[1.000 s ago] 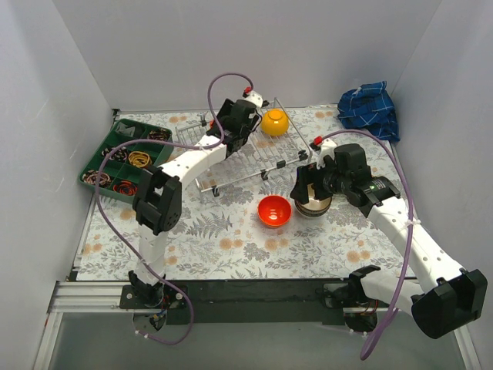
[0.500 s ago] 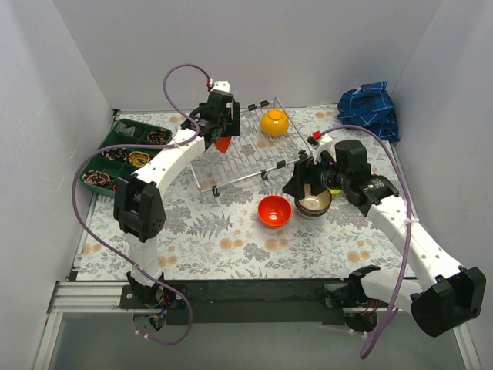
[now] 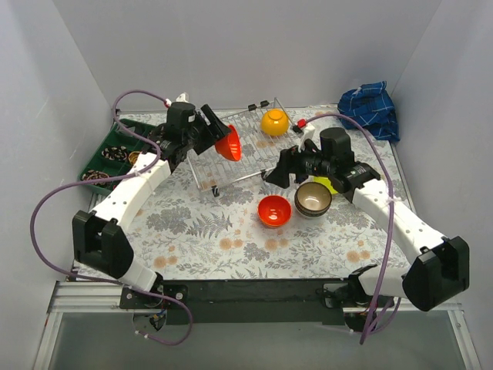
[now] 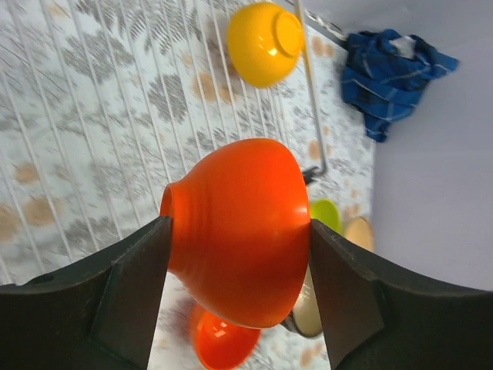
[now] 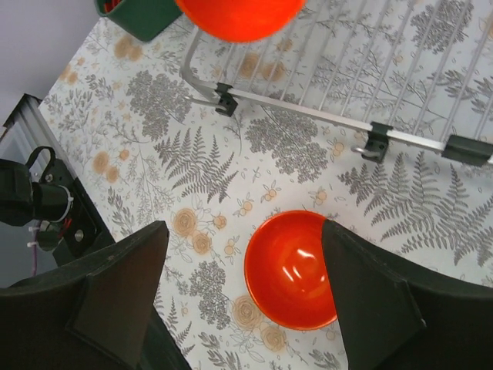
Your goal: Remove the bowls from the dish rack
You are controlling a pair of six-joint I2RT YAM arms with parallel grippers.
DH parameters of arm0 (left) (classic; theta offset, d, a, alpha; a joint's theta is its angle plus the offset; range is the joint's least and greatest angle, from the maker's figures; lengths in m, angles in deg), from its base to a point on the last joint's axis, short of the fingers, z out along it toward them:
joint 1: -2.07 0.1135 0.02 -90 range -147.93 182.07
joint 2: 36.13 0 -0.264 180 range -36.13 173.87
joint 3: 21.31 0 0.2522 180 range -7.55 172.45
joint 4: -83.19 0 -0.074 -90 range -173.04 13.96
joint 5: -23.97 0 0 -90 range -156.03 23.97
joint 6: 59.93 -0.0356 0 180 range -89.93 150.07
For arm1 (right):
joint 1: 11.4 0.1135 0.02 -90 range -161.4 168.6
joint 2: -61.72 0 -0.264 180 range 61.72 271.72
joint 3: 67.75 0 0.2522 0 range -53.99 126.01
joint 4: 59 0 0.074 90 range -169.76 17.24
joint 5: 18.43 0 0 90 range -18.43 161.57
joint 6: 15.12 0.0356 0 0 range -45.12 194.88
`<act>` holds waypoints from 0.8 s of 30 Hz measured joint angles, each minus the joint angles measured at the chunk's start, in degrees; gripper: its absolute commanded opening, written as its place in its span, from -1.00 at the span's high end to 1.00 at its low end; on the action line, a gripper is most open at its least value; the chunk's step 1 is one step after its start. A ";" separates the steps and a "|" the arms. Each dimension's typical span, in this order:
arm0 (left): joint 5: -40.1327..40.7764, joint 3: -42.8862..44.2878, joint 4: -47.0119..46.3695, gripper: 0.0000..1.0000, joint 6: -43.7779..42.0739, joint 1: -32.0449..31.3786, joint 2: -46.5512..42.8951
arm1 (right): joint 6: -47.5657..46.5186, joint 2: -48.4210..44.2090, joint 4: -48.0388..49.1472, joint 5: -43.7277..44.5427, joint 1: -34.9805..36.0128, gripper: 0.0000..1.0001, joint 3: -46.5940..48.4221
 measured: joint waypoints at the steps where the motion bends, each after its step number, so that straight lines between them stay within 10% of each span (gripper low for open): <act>1: -1.36 -1.68 -0.92 0.46 1.88 0.02 -1.44 | 0.00 0.76 0.48 0.00 0.72 -0.76 0.94; 17: -14.43 -20.17 -11.04 0.46 21.97 0.07 -14.08 | -3.28 10.84 4.66 4.96 12.92 -0.57 11.69; 20: -15.23 -21.22 -12.35 0.46 23.28 0.07 -15.15 | -4.07 12.87 4.61 5.68 14.75 -0.24 12.79; 24: -16.26 -23.21 -13.22 0.41 24.46 0.09 -16.52 | -5.46 14.64 3.87 6.03 16.79 0.69 14.19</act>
